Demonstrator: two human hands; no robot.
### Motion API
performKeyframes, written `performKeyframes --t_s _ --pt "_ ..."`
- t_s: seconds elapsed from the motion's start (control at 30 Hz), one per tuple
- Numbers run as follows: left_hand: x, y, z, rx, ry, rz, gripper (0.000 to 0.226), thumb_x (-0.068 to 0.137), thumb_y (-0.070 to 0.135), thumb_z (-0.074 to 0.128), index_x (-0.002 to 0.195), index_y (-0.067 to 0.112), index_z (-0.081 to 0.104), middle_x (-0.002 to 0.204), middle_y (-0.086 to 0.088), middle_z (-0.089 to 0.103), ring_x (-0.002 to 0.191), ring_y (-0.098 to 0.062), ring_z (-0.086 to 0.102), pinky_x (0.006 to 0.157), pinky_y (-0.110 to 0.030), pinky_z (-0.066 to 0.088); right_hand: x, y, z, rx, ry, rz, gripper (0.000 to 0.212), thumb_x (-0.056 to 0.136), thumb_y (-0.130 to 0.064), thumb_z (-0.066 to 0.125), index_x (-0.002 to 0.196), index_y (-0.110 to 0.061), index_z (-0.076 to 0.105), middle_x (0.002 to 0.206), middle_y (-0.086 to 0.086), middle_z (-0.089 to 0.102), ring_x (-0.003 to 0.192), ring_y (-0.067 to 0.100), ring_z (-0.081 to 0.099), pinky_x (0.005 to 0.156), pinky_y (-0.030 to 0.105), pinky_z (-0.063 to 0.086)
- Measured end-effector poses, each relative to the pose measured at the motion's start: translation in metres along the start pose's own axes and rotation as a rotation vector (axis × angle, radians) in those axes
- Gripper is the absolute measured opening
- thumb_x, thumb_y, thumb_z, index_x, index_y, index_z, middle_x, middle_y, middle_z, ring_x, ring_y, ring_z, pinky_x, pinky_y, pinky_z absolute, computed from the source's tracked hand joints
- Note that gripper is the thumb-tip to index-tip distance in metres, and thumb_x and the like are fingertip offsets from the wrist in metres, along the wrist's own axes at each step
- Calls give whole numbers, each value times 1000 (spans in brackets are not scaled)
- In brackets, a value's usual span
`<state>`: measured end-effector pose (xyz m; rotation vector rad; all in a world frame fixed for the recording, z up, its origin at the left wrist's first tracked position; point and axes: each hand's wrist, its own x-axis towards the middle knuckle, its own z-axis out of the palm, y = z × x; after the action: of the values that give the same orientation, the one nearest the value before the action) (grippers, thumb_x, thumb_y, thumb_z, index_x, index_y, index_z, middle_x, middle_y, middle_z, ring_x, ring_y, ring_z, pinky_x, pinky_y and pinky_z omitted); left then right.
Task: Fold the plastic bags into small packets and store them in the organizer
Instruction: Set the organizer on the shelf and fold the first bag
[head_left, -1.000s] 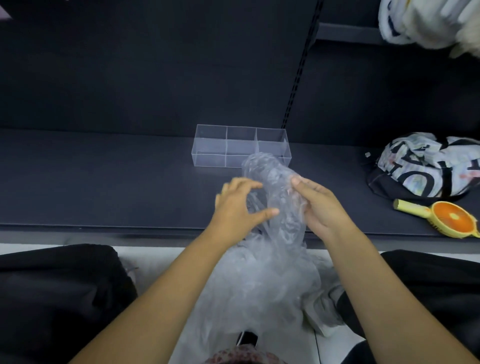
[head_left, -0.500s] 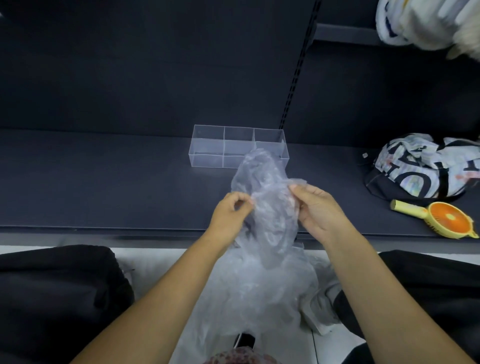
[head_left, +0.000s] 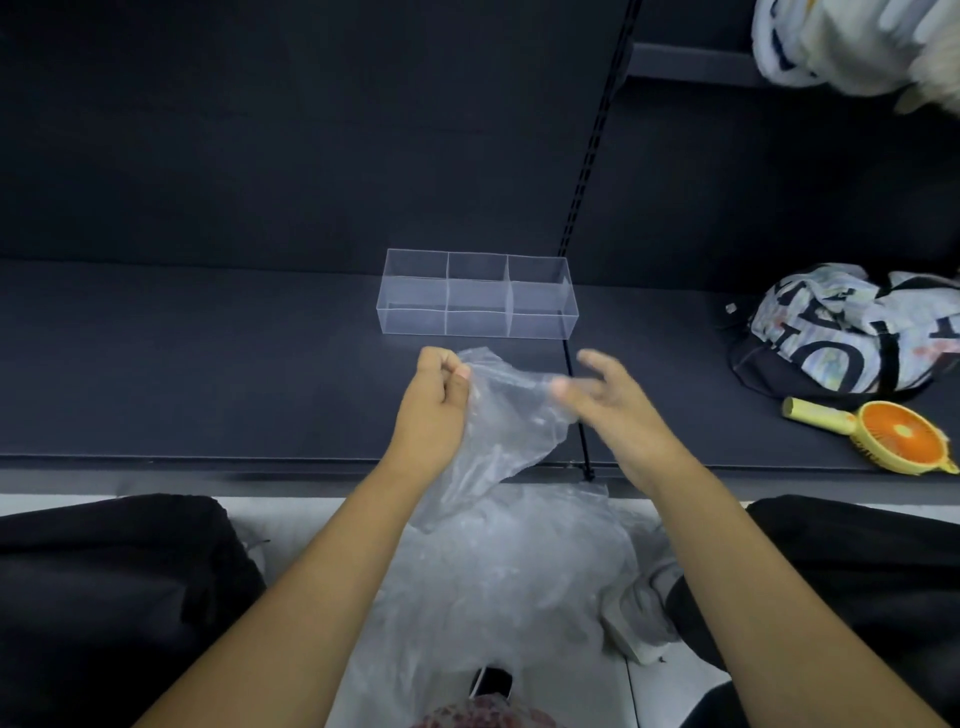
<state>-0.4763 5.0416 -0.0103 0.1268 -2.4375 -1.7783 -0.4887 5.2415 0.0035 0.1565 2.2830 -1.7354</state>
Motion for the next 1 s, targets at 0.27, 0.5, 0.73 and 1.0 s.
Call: performKeyframes --t_s 0.27,0.5,0.73,1.0 --pt "-3 -5 2 82 13 -5 15 101 15 37 87 19 39 64 5 42 46 -3 37 47 -20 35 7 9 7 52 97 53 21 99 -24 50 100 -4 59 91 6 64 90 17 59 99 39 47" --pt "7 -22 -18 101 -121 -81 18 97 17 51 80 19 48 60 6 48 49 -4 42 49 -19 38 17 5 1 -15 240 -22 23 87 -26 67 71 -11 60 67 -3 59 60 8 53 62 23 49" --pt "23 -18 -36 -12 -420 -311 49 85 66 50 118 32 61 116 16 64 105 0 59 94 -24 42 27 -9 10 -98 -71 -153 40 90 -36 64 62 -10 53 54 -5 42 46 7 36 45 19 33" --pt "36 -37 -10 -124 -65 -438 38 85 37 67 90 0 61 84 -9 67 74 -21 60 84 -42 53 55 0 19 25 -53 34 38 87 -54 59 93 -16 63 78 -3 61 67 6 57 60 17 44"
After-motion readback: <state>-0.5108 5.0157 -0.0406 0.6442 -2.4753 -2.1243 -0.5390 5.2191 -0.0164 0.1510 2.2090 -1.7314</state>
